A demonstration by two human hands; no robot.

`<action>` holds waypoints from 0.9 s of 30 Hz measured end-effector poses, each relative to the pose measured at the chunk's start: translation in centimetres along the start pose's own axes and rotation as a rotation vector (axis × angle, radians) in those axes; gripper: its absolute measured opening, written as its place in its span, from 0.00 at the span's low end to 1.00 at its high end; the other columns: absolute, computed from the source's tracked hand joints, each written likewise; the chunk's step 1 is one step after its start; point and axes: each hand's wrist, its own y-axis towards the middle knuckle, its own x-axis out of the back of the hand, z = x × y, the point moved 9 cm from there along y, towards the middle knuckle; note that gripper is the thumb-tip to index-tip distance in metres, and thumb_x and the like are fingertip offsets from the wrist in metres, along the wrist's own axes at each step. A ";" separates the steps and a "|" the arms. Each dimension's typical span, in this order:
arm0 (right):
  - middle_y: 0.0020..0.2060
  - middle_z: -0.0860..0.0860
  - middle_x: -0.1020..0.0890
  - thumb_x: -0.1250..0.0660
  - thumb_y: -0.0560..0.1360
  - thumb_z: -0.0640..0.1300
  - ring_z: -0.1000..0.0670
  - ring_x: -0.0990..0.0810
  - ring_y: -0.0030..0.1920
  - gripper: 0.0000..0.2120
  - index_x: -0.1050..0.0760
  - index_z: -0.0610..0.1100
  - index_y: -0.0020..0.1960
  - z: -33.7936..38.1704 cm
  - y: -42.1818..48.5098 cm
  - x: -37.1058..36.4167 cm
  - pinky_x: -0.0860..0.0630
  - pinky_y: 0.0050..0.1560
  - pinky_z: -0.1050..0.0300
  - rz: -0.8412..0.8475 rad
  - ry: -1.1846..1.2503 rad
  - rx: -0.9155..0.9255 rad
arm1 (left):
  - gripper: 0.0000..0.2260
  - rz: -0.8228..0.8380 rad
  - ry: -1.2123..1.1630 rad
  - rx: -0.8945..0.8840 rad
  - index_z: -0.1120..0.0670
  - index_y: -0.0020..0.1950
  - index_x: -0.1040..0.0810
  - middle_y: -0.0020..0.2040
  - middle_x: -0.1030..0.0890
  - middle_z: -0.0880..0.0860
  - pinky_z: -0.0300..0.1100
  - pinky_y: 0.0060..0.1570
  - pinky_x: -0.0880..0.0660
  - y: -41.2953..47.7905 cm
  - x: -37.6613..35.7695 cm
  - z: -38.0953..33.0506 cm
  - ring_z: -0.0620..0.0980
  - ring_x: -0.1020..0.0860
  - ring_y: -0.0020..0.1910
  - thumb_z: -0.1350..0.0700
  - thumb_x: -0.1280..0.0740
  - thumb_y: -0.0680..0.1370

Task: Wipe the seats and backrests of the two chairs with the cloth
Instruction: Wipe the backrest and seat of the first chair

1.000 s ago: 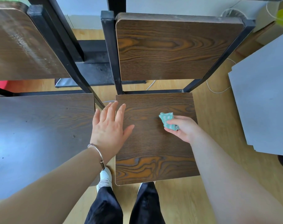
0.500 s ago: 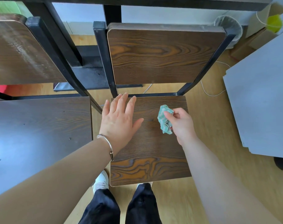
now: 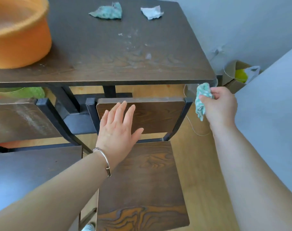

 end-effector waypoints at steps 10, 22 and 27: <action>0.47 0.44 0.15 0.29 0.76 0.50 0.46 0.19 0.43 0.13 0.17 0.42 0.55 2.7 2.6 -6.8 0.24 0.42 0.57 0.185 -0.350 0.047 | 0.31 0.045 0.009 -0.014 0.52 0.76 0.38 0.76 0.36 0.55 0.58 0.73 0.40 0.1 -2.5 -0.4 0.57 0.39 0.76 0.39 0.40 0.77; 0.47 0.46 0.17 0.30 0.76 0.48 0.48 0.18 0.45 0.12 0.19 0.42 0.56 12.9 -7.8 -16.9 0.24 0.40 0.60 0.367 -0.340 0.150 | 0.31 0.027 0.027 0.067 0.53 0.75 0.36 0.75 0.34 0.56 0.58 0.72 0.40 -2.1 -1.2 7.2 0.57 0.37 0.74 0.38 0.40 0.76; 0.50 0.45 0.17 0.31 0.77 0.48 0.47 0.18 0.47 0.13 0.20 0.41 0.58 17.1 -11.9 -21.2 0.23 0.42 0.59 0.448 -0.274 0.170 | 0.31 0.010 0.032 0.110 0.54 0.75 0.36 0.74 0.33 0.57 0.59 0.71 0.38 -3.6 0.6 11.9 0.59 0.35 0.73 0.39 0.40 0.76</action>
